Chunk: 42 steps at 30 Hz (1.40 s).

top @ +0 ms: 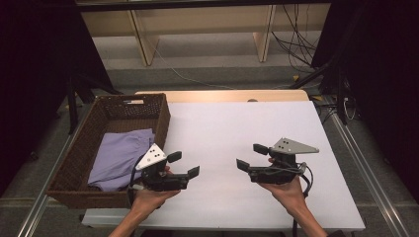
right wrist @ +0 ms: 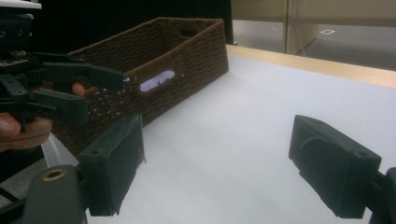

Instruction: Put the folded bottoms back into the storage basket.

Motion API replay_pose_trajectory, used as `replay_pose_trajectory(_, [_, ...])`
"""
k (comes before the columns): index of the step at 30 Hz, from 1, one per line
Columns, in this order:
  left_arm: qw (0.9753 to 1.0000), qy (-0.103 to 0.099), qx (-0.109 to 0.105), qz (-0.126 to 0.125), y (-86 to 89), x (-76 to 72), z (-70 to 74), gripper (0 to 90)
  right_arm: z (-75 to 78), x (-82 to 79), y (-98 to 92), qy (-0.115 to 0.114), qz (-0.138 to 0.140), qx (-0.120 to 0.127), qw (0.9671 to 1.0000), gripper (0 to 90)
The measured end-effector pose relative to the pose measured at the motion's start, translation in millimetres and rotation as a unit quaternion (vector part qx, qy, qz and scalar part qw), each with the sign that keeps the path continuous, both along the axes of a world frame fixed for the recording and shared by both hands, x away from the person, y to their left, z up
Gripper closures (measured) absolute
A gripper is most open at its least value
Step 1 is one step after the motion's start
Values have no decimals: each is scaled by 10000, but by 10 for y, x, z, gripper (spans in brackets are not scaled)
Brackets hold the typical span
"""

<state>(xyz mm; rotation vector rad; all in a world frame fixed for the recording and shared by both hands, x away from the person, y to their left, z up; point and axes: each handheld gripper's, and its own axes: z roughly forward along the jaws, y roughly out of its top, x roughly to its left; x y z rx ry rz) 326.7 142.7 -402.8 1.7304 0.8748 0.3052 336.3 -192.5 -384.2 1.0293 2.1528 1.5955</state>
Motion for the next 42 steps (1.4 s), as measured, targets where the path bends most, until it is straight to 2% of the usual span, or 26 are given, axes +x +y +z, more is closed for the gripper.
replay_pose_trajectory(9, [9999, 6, 132, -66, -18, -24, -46, 159, -87, -77, -8, 24, 47, -38, 10000, 191])
replay_pose_trajectory(20, [9995, -84, 284, -149, -47, -67, -119, 159, -176, -154, -21, 12, 78, -98, 9999, 191])
replay_pose_trajectory(32, [9994, -191, 230, -151, -38, -124, -169, 158, -273, -264, -98, -85, 30, -119, 9999, 191])
replay_pose_trajectory(42, [9997, -152, 145, -131, -22, -175, -228, 156, -345, -345, -118, -98, 55, -135, 9998, 191])
